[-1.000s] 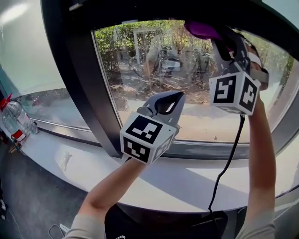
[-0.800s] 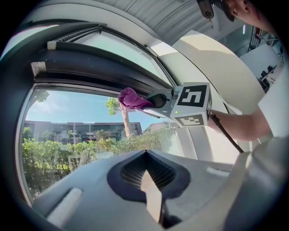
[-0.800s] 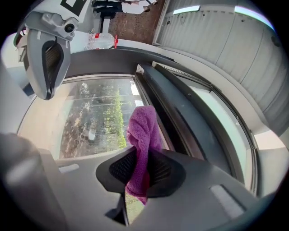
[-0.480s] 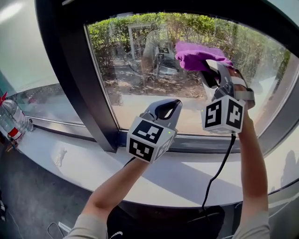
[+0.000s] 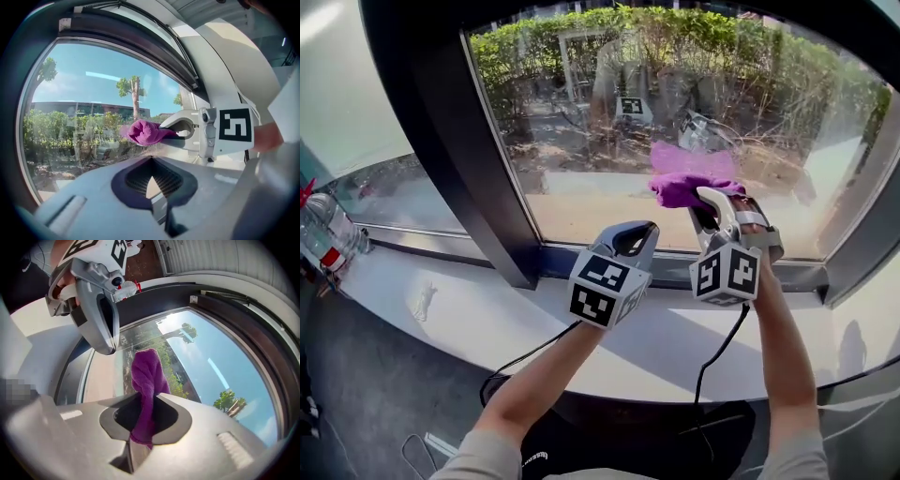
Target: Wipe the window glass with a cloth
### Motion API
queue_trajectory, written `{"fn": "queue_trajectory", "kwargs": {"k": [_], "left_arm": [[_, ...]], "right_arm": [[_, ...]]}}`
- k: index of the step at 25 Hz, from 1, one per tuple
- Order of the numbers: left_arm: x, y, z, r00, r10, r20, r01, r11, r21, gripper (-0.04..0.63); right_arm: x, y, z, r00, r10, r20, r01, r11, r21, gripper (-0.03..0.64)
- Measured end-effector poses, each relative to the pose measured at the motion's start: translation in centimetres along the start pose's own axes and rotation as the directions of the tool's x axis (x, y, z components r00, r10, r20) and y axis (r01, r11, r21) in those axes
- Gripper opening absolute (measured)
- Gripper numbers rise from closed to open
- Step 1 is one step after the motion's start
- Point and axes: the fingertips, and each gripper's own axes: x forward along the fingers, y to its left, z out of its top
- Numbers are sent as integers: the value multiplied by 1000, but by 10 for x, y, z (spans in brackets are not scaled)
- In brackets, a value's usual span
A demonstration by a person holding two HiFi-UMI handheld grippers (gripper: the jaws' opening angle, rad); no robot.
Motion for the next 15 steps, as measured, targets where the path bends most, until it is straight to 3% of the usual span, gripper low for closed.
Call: {"fn": "queue_trajectory", "kwargs": {"k": [7,15], "left_arm": [[1,-3,-47,997,5,-83,-8,999,-31,0],[-4,-5,-83,990,-9,-140,-4,996,-86,0]], "right_arm": [[17,95,-27,982,184,-31,-180,979,90,78],[30,181,-55,915,395,-77,-379,910,167,78]]}}
